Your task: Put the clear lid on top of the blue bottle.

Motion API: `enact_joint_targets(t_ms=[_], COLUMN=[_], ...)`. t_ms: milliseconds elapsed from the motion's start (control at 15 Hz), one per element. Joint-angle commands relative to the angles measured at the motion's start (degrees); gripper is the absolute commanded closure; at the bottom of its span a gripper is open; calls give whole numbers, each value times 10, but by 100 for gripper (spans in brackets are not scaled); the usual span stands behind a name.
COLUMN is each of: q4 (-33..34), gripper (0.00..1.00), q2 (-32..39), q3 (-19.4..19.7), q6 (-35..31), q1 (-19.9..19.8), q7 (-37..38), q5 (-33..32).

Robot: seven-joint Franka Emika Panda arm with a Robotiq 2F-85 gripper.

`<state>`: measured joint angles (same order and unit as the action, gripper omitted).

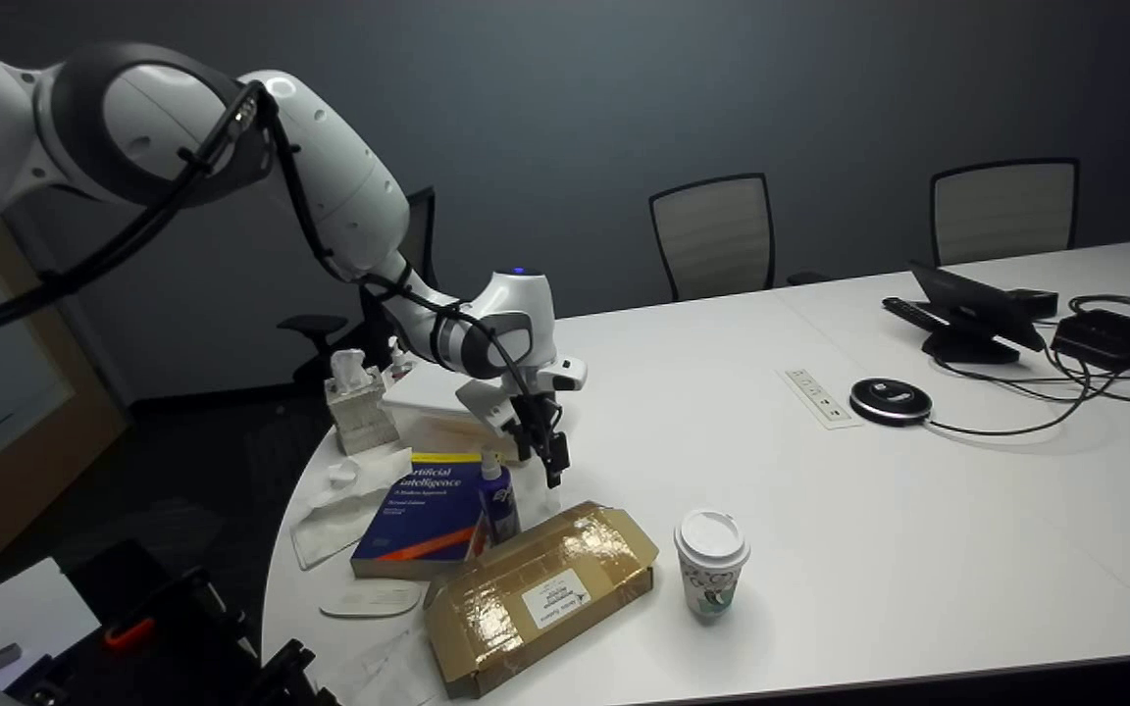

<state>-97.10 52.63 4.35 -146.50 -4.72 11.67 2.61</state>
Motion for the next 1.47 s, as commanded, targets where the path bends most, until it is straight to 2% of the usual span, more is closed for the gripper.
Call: enact_joint_targets(t_ms=[0,200,267,333,467,533,1067,1400], q4=[39,48,51,52,55,57,62,60], gripper=[0,0,3,27,29,36,96,94], q2=[27,38,41,43,47,49,57,52], q3=[6,8,9,8,8,8,8,8], q6=[15,19,20,21,23,23,26,28], q1=[3,2,3,2,0,0,1,-1], q7=[5,5,6,5,4,4,4,4], q5=[12,12,12,13,14,14,16,17])
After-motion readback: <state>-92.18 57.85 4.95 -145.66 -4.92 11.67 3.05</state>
